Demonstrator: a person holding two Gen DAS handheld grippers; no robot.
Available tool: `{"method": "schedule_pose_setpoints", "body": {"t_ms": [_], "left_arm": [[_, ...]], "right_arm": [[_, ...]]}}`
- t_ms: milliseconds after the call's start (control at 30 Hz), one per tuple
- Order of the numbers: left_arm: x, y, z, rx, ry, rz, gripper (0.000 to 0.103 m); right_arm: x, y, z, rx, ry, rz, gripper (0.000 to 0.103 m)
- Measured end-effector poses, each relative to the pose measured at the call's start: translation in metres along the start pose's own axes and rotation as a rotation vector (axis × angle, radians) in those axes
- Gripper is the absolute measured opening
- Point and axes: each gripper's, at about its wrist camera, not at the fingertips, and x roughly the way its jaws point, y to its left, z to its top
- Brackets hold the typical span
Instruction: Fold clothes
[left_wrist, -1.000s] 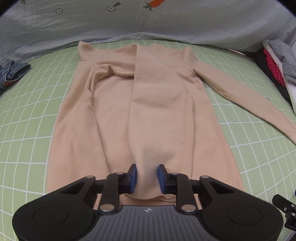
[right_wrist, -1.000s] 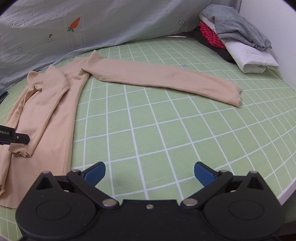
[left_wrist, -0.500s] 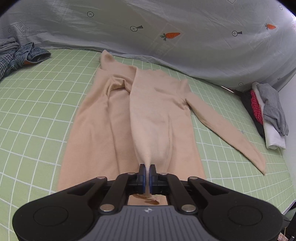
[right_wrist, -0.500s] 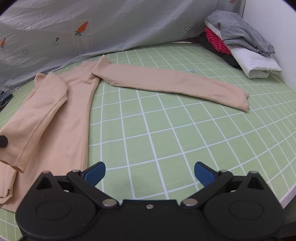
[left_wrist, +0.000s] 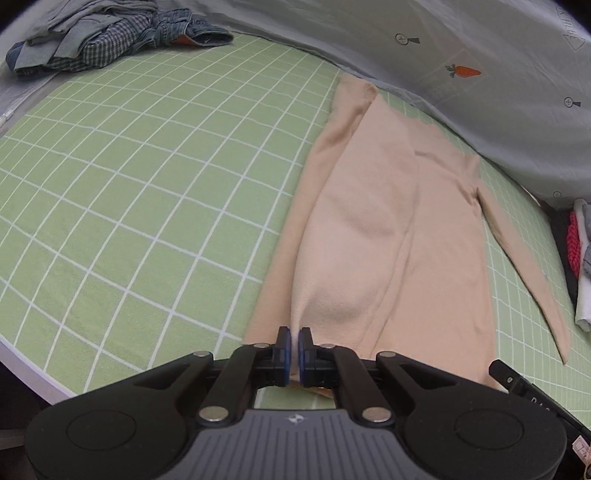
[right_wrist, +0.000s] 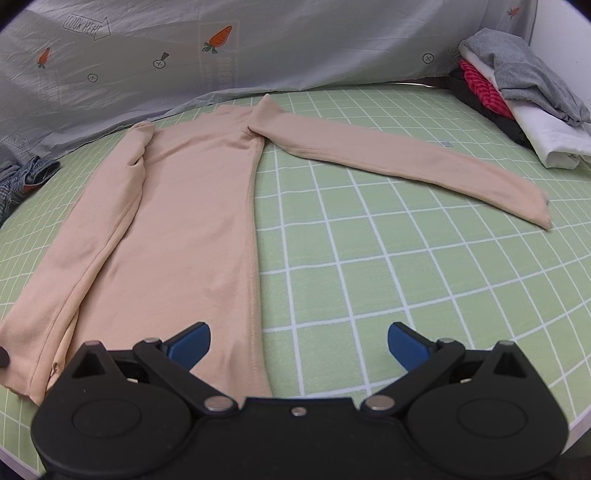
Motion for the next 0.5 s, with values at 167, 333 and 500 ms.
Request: {"method": "schedule_pose_setpoints", "body": {"t_ms": [167,333,500], "left_arm": [[0.006,0.007,-0.001,-0.022,0.029,0.006,0.007],[0.002,-0.005,0.008,0.011,0.019,0.046,0.053],[-0.007,-0.019,0.021,0.053,-0.028,0.087,0.075]], "right_arm": [[-0.006,0.003,0.0,-0.023,-0.007,-0.005,0.103],[-0.007,-0.004,0.006,0.008,-0.023,-0.022,0.103],[-0.008,-0.011,0.017,0.04,-0.042,-0.032,0.103]]}}
